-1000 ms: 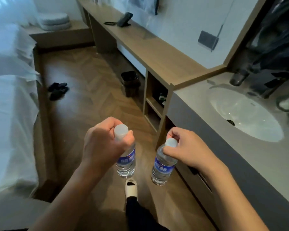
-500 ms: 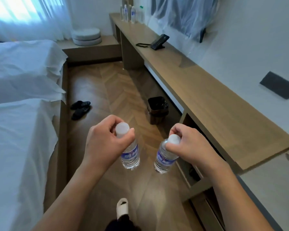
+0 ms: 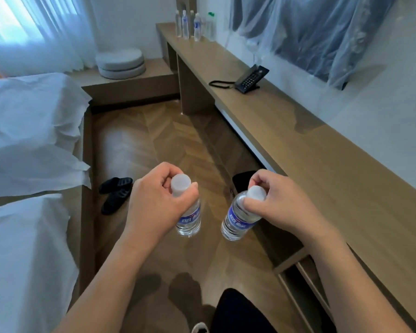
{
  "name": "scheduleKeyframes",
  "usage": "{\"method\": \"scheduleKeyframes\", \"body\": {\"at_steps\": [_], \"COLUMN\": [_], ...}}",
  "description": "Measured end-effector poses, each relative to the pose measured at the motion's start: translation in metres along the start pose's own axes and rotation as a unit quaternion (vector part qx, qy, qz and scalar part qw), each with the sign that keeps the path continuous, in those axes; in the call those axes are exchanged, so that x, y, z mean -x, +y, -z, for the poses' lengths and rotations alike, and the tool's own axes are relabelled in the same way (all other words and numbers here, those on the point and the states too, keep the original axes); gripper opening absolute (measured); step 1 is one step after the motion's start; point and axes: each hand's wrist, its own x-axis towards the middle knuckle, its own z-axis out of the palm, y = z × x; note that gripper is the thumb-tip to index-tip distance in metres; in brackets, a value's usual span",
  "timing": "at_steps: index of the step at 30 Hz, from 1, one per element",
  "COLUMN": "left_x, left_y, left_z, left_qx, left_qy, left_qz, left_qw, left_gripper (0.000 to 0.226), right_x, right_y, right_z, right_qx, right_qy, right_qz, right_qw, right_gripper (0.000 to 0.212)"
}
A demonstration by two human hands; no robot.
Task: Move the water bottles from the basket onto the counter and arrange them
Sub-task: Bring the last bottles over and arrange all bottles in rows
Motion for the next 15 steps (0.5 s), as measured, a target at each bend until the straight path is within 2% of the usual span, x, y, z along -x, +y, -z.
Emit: {"method": "scheduleKeyframes", "body": {"at_steps": [7, 12, 15], "left_x": [-0.178, -0.312, -0.392], "left_y": [-0.083, -0.128, -0.148], "left_z": [-0.023, -0.031, -0.031], "left_qx": [0.021, 0.028, 0.031], "left_qy": [0.006, -0.023, -0.001], "left_qz": [0.025, 0.047, 0.039], "left_qw": [0.999, 0.998, 0.999], "left_gripper": [0.023, 0.022, 0.024], "right_x": [-0.202, -0.353, -0.436], "right_y": [-0.023, -0.047, -0.070], "right_z": [-0.027, -0.033, -0.029], "right_qx": [-0.017, -0.025, -0.020], "right_qy": [0.032, 0.006, 0.005], "right_qz": [0.017, 0.036, 0.054], "right_qw": [0.999, 0.999, 0.998], "right_gripper": [0.019, 0.022, 0.024]}}
